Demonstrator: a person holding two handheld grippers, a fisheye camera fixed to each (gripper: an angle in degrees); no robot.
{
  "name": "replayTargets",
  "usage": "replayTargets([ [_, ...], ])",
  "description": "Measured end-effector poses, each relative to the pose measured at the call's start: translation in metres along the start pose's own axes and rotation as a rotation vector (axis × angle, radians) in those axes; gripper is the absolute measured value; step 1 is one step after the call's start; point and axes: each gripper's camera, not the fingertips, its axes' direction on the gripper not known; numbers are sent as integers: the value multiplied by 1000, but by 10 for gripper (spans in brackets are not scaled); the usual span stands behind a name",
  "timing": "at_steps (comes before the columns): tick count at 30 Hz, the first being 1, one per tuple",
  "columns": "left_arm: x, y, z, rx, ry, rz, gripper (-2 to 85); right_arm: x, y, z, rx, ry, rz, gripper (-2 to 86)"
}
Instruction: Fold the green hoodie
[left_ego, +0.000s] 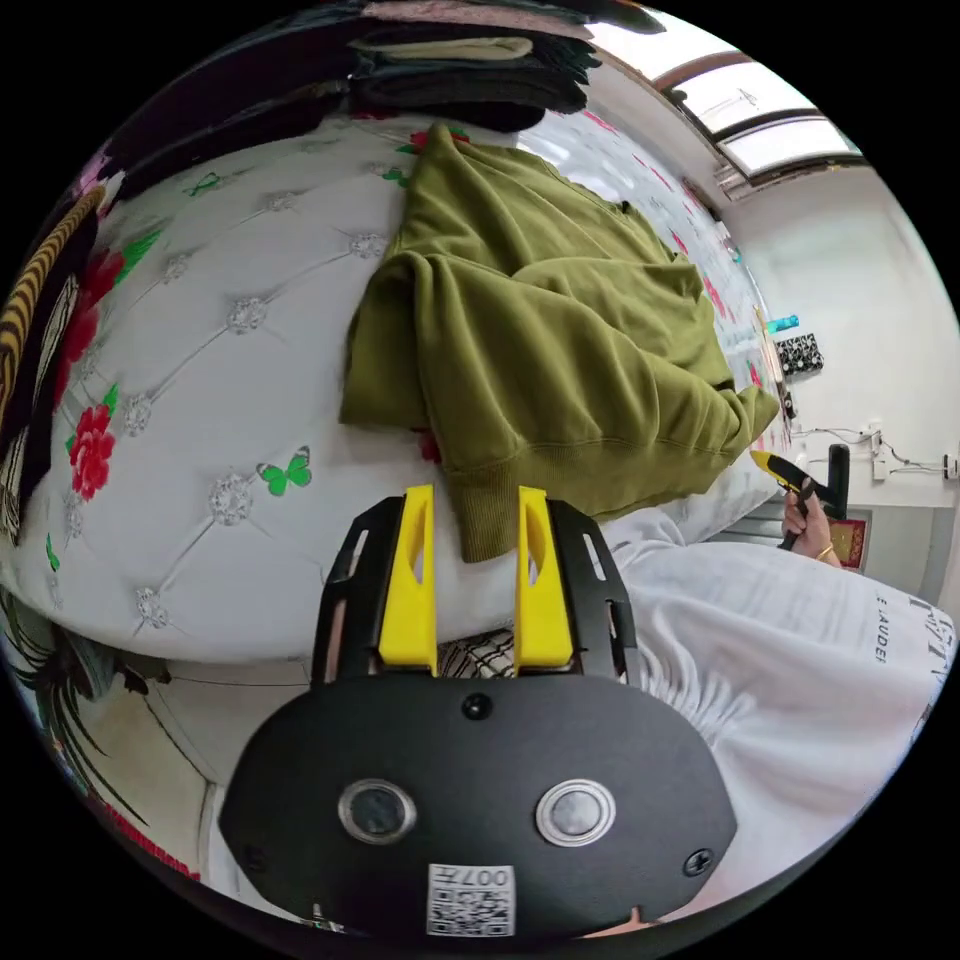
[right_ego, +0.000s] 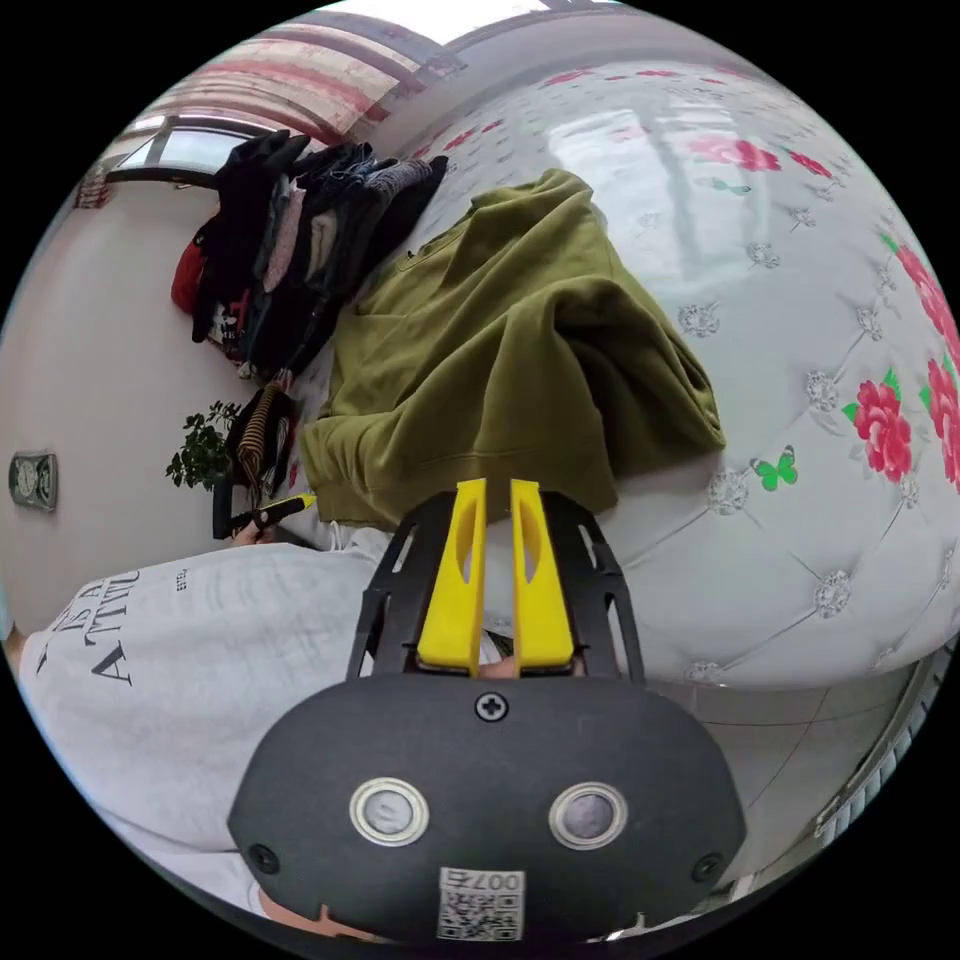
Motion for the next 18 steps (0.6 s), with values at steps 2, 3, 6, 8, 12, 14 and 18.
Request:
replayTargets([
  [2, 3, -12, 10, -37, -63, 40, 92, -11, -10, -2, -12, -85, -110, 6],
  [3, 2, -19, 10, -55, -79, 71, 81, -13, -12, -5, -7, -107, -134, 6],
  [6, -6, -32, -2, -104, 17, 146, 60, -14, -24, -23, 34, -145, -167, 8],
  [8, -11, -31, -16, -109, 78, 210, 54, -7, -26, -43, 92, -54, -133, 25],
  [12, -38, -11, -55, 13, 279, 168, 48, 3, -9, -63, 109, 141, -59, 76],
  [14, -50, 1, -65, 69, 356, 119, 47, 19, 4, -52, 56, 201, 2, 93],
  [18, -68, 11, -69, 102, 472, 38, 44, 46, 7, -12, -77, 159, 70, 97],
])
